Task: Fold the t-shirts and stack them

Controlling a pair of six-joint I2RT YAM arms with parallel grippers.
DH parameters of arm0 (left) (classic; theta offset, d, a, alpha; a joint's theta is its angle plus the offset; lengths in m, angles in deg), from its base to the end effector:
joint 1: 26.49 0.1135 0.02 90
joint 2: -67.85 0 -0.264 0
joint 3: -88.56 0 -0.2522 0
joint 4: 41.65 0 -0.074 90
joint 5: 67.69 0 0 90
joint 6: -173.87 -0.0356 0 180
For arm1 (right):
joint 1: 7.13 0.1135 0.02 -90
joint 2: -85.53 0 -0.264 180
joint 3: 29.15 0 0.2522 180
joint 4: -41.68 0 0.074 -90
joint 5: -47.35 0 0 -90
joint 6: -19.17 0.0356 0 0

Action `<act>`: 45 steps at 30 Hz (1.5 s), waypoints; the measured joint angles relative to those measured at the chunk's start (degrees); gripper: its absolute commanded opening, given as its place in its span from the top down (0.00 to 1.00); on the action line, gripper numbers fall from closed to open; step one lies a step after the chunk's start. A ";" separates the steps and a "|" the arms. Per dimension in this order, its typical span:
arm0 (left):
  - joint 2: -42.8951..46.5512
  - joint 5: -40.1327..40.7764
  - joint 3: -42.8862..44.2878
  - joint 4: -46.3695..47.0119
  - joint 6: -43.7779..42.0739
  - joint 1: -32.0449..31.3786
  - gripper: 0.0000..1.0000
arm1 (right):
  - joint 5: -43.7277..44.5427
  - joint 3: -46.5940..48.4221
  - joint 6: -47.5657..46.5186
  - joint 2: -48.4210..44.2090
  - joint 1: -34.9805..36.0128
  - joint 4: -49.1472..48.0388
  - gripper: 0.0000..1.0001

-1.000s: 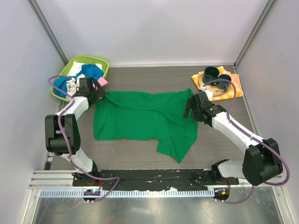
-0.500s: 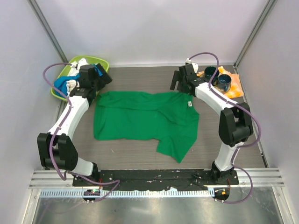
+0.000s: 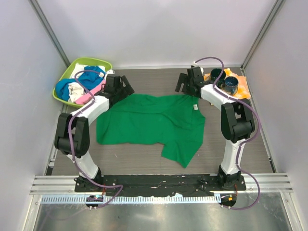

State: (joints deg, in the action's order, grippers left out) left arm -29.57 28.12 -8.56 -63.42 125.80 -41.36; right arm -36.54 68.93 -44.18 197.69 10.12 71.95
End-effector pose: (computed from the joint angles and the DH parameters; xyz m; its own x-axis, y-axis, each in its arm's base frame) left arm 0.3744 -0.0957 0.2472 -0.5437 -0.5435 -0.6396 -0.2512 0.8325 -0.4939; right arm 0.4237 0.1276 0.2202 -0.6963 0.2508 -0.6725 0.1009 0.9619 0.2542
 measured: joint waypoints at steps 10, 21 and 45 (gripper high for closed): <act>-6.49 2.21 -0.28 2.43 -0.15 -0.02 0.12 | -4.24 -5.27 1.07 1.46 -0.04 -5.73 0.09; -6.99 7.93 -6.99 3.89 0.20 -0.11 0.11 | -3.85 -10.97 2.12 1.38 -0.98 -11.61 0.08; 13.90 15.93 -35.12 14.21 10.21 -9.99 0.11 | 1.44 -26.27 2.47 -10.93 -2.64 -9.55 0.07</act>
State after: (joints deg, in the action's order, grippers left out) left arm -15.67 44.05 -43.68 -49.21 136.01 -51.35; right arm -35.10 42.65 -41.71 186.76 7.48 62.40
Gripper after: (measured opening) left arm 0.888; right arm 0.923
